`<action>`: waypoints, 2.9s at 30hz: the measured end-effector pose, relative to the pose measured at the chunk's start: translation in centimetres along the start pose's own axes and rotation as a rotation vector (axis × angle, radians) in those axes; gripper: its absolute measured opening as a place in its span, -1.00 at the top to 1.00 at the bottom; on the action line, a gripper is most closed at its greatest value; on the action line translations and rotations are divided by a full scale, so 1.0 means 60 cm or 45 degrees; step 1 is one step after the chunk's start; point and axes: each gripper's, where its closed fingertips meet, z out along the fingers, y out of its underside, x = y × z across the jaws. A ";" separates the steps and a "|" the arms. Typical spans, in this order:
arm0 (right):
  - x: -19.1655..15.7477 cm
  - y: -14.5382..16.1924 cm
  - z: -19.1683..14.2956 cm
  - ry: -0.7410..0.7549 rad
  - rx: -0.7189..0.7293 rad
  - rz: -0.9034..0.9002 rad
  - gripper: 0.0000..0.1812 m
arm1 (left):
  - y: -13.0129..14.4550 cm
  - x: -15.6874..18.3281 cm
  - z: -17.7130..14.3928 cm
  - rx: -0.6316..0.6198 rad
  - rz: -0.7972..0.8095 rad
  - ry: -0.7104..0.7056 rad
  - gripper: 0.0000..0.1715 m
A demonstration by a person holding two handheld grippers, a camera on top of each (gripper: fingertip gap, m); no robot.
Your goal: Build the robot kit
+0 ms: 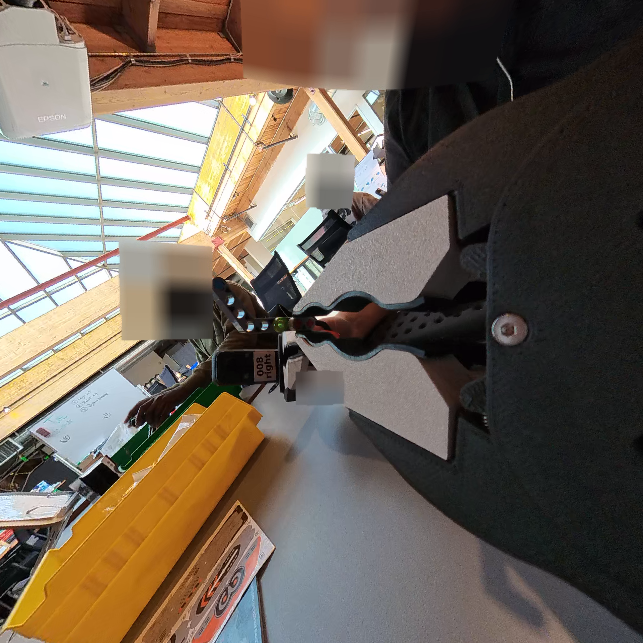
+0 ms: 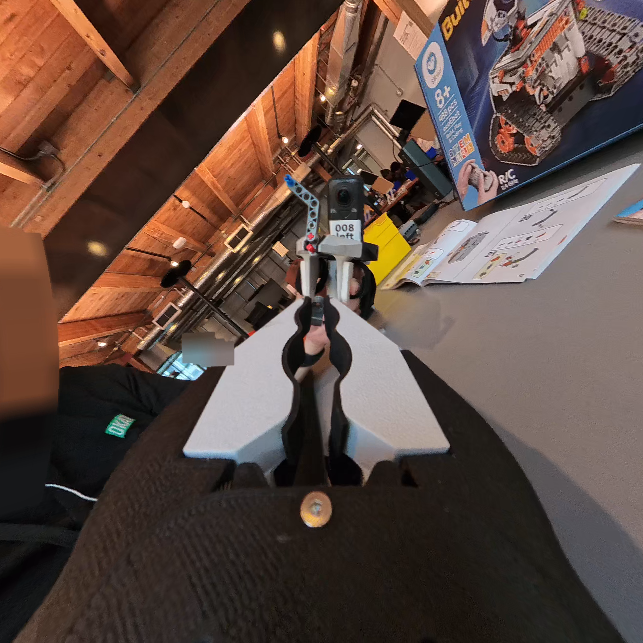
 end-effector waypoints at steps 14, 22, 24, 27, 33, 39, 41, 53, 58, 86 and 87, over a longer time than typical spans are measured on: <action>-0.063 -0.053 -0.038 -0.380 0.244 0.164 0.94 | -0.020 0.028 -0.010 0.114 -0.061 0.177 0.94; -0.128 -0.100 -0.104 -0.717 0.473 0.143 0.93 | -0.052 0.045 -0.043 0.221 0.034 0.222 0.94; -0.107 -0.086 -0.079 -0.575 0.405 0.113 0.93 | -0.049 0.050 -0.040 0.201 0.059 0.200 0.94; -0.064 -0.040 -0.025 -0.270 0.180 -0.018 0.94 | -0.036 0.054 -0.025 0.142 0.092 0.164 0.93; -0.055 -0.020 -0.008 -0.097 0.084 -0.261 0.93 | -0.010 0.038 0.003 0.043 0.131 0.070 0.94; -0.103 -0.096 -0.082 -0.375 0.463 -0.104 0.94 | -0.013 0.025 -0.005 0.077 0.033 0.110 0.94; -0.088 -0.078 -0.062 -0.289 0.371 -0.121 0.93 | -0.006 0.023 0.000 0.045 0.025 0.093 0.94; -0.069 -0.068 -0.050 -0.304 0.311 0.024 0.94 | -0.025 0.019 -0.016 0.156 -0.039 0.148 0.94; -0.054 -0.047 -0.031 -0.171 0.215 -0.065 0.94 | 0.013 0.002 0.014 -0.016 0.003 0.011 0.94; 0.113 0.095 -0.071 1.132 -1.220 -0.513 0.93 | 0.045 -0.058 -0.013 -0.271 0.098 -0.360 0.94; 0.115 0.101 -0.076 1.154 -1.292 -0.518 0.93 | 0.050 -0.060 -0.012 -0.292 0.099 -0.369 0.94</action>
